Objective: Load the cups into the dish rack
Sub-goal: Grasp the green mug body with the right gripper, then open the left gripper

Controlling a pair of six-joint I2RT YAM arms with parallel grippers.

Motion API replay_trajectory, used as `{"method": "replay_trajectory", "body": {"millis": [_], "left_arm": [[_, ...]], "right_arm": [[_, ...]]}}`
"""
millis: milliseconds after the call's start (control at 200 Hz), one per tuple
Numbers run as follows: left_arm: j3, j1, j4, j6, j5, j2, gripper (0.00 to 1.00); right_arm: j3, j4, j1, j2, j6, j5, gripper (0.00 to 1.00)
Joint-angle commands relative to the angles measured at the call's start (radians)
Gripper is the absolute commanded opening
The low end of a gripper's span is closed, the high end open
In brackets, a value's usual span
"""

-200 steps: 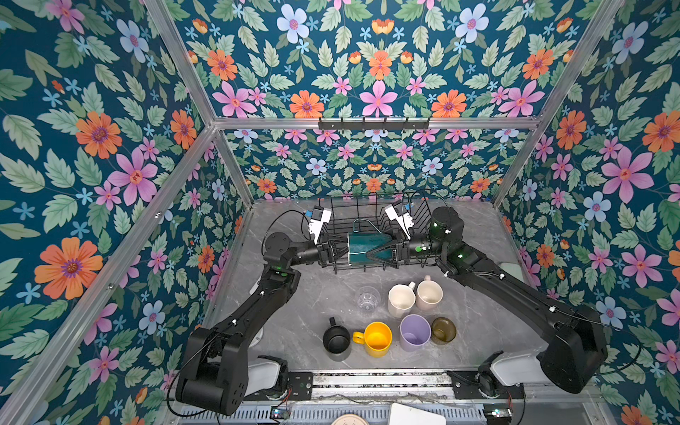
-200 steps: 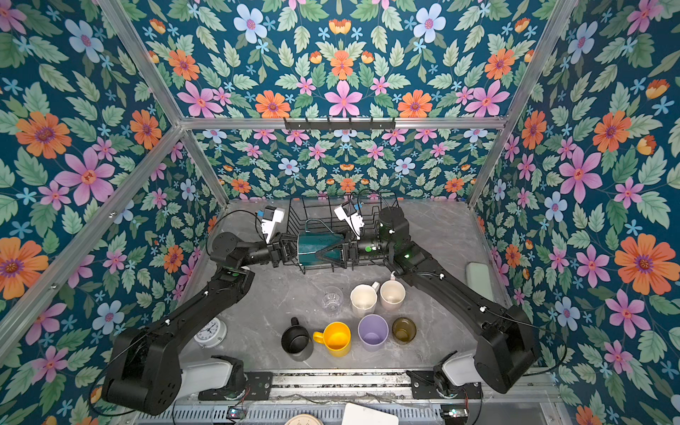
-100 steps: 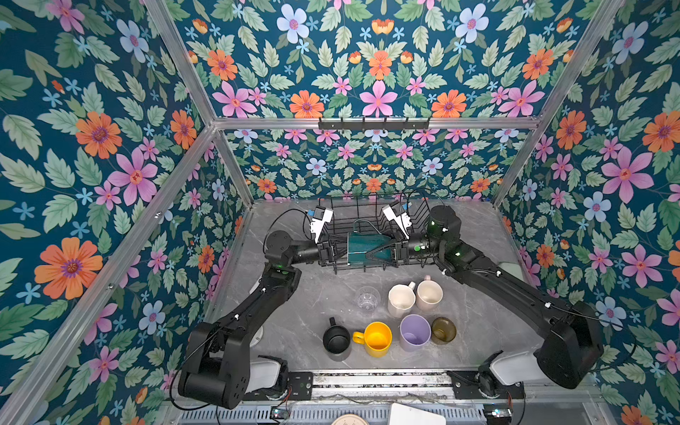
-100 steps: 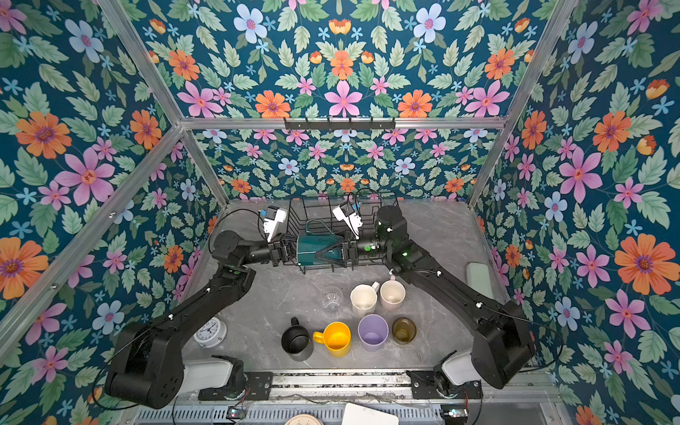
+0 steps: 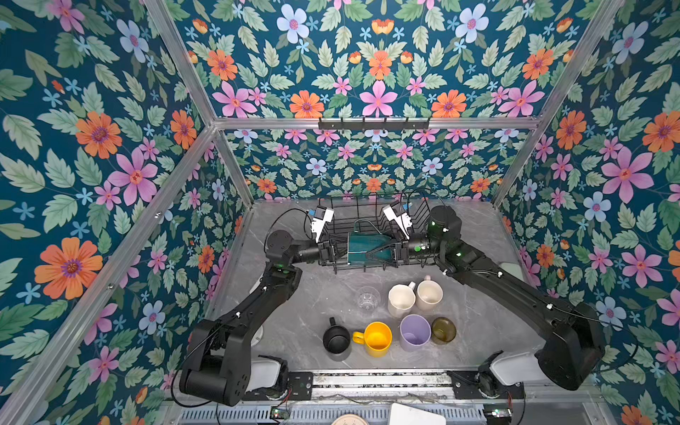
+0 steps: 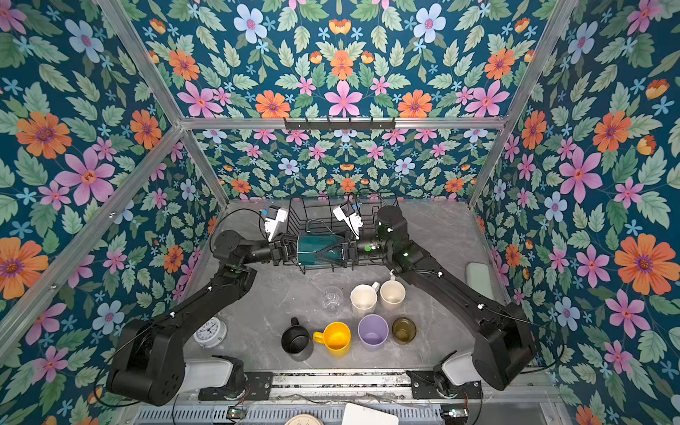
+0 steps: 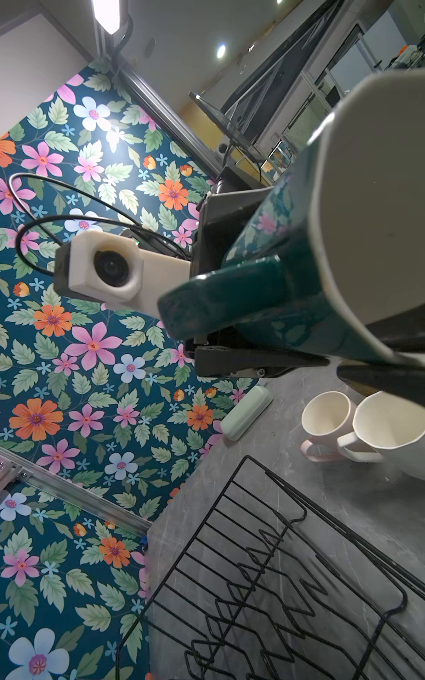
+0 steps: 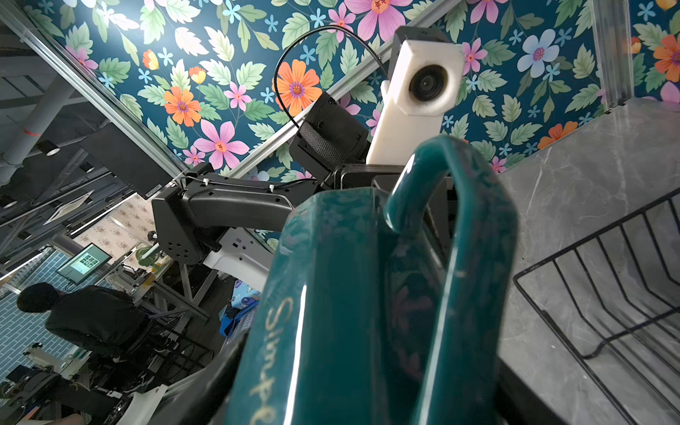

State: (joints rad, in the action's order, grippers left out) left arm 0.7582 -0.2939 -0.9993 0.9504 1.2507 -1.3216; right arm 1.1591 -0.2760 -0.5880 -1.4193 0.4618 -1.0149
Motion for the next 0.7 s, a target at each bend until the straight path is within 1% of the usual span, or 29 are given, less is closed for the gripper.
{"method": "replay_trajectory", "body": {"millis": [0,65,165,280,315,390,460,520,610,695], "left_arm": [[0.010,-0.002,-0.062,0.008,-0.020,0.003,0.03],[0.009,-0.002,-0.062,0.008,-0.022,0.003,0.06],[0.009,-0.002,-0.059,0.006,-0.022,0.003,0.15],[0.010,-0.002,-0.056,0.005,-0.021,0.005,0.31],[0.010,-0.002,-0.055,0.004,-0.022,0.007,0.38],[0.010,-0.002,-0.045,-0.008,-0.025,0.011,0.49],[0.009,-0.001,-0.023,-0.025,-0.030,0.018,0.57],[0.005,0.001,0.009,-0.054,-0.039,0.028,0.66],[0.003,0.010,0.106,-0.122,-0.063,0.053,0.72],[-0.003,0.030,0.208,-0.195,-0.100,0.092,0.79]], "right_arm": [[0.014,0.000,-0.004,0.011,0.020,0.063,0.00],[0.022,0.012,-0.002,0.018,0.026,0.078,0.00],[0.027,0.019,-0.003,0.033,0.029,0.093,0.00],[0.030,0.030,-0.004,0.052,0.030,0.113,0.00],[0.033,0.040,-0.003,0.057,0.030,0.122,0.00],[0.043,0.070,-0.001,0.068,0.025,0.143,0.00],[0.051,0.099,-0.001,0.081,0.015,0.155,0.00],[0.060,0.136,0.003,0.095,0.007,0.179,0.00],[0.086,0.220,0.019,0.114,0.001,0.226,0.00],[0.132,0.363,0.033,0.133,0.000,0.318,0.00]]}}
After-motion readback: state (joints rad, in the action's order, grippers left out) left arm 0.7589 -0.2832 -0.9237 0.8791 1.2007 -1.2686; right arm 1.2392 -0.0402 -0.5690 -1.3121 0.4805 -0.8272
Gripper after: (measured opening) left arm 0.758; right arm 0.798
